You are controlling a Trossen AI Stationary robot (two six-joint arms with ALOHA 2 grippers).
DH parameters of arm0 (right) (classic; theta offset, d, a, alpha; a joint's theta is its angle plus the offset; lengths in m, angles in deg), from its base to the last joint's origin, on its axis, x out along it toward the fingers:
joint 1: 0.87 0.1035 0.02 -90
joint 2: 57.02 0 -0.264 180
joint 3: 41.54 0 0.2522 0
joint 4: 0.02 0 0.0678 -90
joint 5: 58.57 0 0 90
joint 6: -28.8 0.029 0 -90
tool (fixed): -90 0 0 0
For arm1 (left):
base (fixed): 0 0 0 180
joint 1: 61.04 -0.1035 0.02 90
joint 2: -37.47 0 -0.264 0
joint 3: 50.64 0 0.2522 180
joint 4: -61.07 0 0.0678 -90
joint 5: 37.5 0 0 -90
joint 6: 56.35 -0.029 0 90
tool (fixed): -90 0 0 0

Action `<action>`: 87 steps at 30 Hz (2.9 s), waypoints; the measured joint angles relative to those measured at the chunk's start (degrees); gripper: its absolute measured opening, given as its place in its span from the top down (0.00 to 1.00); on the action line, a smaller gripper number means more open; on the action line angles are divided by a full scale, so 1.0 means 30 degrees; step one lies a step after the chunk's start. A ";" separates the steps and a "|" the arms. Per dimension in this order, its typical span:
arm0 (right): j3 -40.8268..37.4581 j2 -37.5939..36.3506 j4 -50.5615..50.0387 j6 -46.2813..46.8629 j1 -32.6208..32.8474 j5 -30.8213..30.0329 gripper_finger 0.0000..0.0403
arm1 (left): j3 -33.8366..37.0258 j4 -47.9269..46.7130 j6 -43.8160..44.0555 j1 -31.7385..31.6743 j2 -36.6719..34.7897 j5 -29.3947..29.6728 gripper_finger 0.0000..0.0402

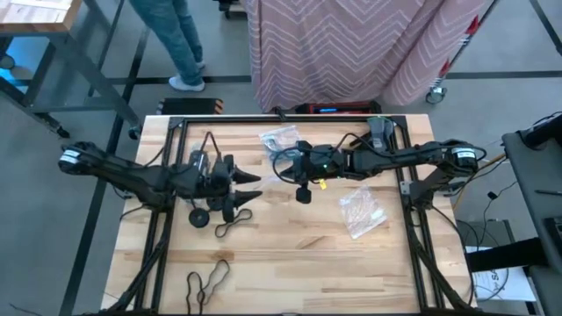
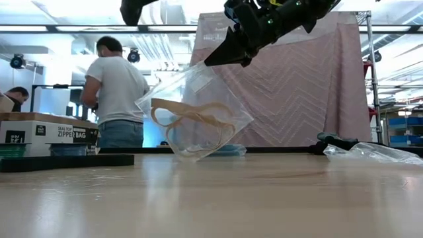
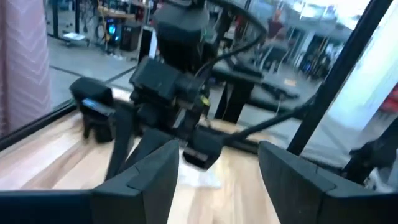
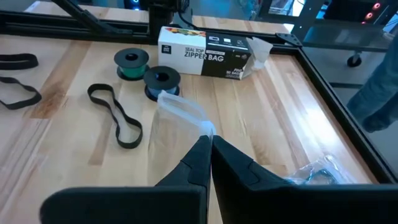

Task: Sort rubber bands
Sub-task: Close the transparent zip bag

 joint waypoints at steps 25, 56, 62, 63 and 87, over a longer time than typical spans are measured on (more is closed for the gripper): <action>-0.0022 -0.0228 -0.1668 -0.0725 0.0227 -0.0036 1.00 | -0.4290 0.3062 -0.0640 0.0759 0.5605 0.0070 0.49; -0.1079 -0.0940 0.0197 -0.3943 0.1351 0.0212 1.00 | 0.0145 0.3854 -0.3481 0.2004 0.5809 0.5728 0.61; -0.0697 -0.0936 0.0195 -0.4869 0.1428 0.1304 1.00 | 0.0977 0.3843 -0.3483 0.1669 0.6228 0.8344 0.59; -0.0638 -0.0940 0.0198 -0.4923 0.1428 0.1341 1.00 | 0.1044 0.3837 -0.3483 0.1543 0.6298 0.8592 0.59; -0.0554 -0.0444 0.1130 -0.4896 0.1421 0.1319 1.00 | -0.0618 0.4063 -0.4357 0.0816 0.9377 0.7540 0.71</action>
